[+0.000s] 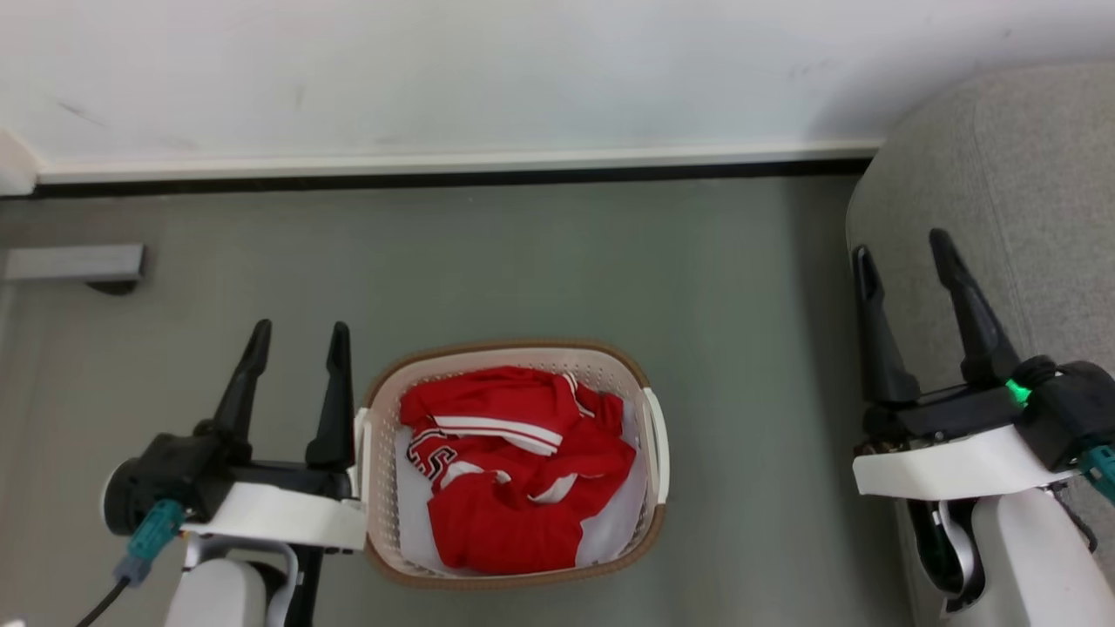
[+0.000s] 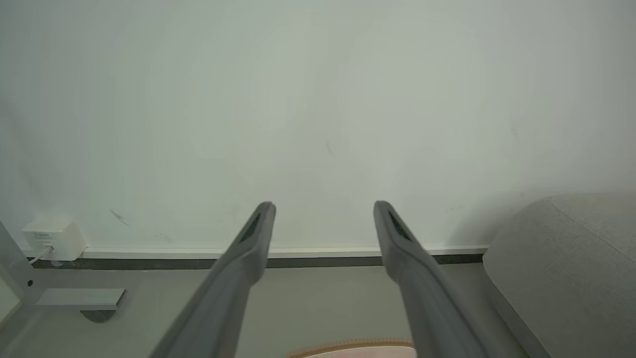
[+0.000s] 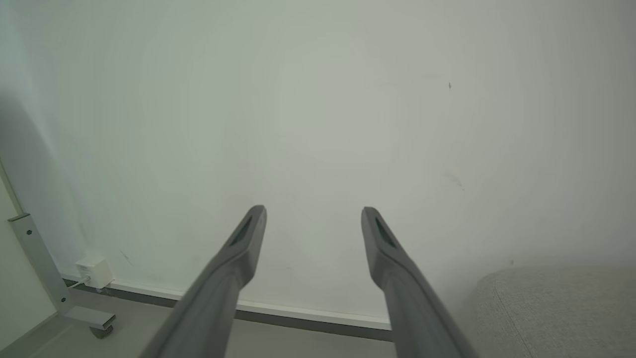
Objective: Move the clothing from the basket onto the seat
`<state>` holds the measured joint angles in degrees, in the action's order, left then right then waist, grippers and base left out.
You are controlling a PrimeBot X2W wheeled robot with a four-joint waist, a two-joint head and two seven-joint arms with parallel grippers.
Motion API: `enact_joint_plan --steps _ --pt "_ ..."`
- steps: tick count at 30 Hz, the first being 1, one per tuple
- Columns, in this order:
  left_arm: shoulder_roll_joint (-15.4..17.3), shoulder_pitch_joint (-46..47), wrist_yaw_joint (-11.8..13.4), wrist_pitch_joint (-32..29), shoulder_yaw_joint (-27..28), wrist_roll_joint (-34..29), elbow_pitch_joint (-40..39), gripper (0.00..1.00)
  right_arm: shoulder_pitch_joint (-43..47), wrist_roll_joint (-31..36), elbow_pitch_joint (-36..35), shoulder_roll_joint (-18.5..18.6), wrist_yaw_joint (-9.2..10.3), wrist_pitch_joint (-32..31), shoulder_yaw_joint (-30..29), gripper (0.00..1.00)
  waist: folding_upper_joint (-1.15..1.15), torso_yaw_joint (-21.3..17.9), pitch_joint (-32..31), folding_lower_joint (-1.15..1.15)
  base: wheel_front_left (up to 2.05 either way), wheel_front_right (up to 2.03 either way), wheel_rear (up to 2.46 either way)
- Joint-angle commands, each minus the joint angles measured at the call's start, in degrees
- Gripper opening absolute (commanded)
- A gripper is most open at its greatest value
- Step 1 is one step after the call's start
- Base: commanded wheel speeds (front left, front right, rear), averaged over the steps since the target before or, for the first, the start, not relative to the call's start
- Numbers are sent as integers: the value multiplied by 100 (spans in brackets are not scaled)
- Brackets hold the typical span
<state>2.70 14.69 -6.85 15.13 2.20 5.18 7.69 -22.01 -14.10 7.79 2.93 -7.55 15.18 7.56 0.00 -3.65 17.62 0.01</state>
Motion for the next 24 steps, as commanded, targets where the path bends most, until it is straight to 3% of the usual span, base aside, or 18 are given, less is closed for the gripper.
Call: enact_joint_plan --steps 1,10,19,24 --pt "44 73 -12 4 10 -11 62 100 -53 18 -37 -5 12 -5 -24 100 0 -55 128 -1 0 0 0" --pt "166 537 -63 4 -160 276 715 100 -171 -81 -394 -5 12 -5 -99 100 0 -245 643 -1 0 0 0" --pt "561 1260 -57 3 -978 821 1713 100 -414 -143 -625 -4 12 -5 -82 100 0 -435 1298 -1 0 0 0" --pt "736 1746 -57 -33 -1621 1251 2760 100 -552 -167 -666 -5 12 -5 -45 100 0 -536 1556 -1 0 0 0"
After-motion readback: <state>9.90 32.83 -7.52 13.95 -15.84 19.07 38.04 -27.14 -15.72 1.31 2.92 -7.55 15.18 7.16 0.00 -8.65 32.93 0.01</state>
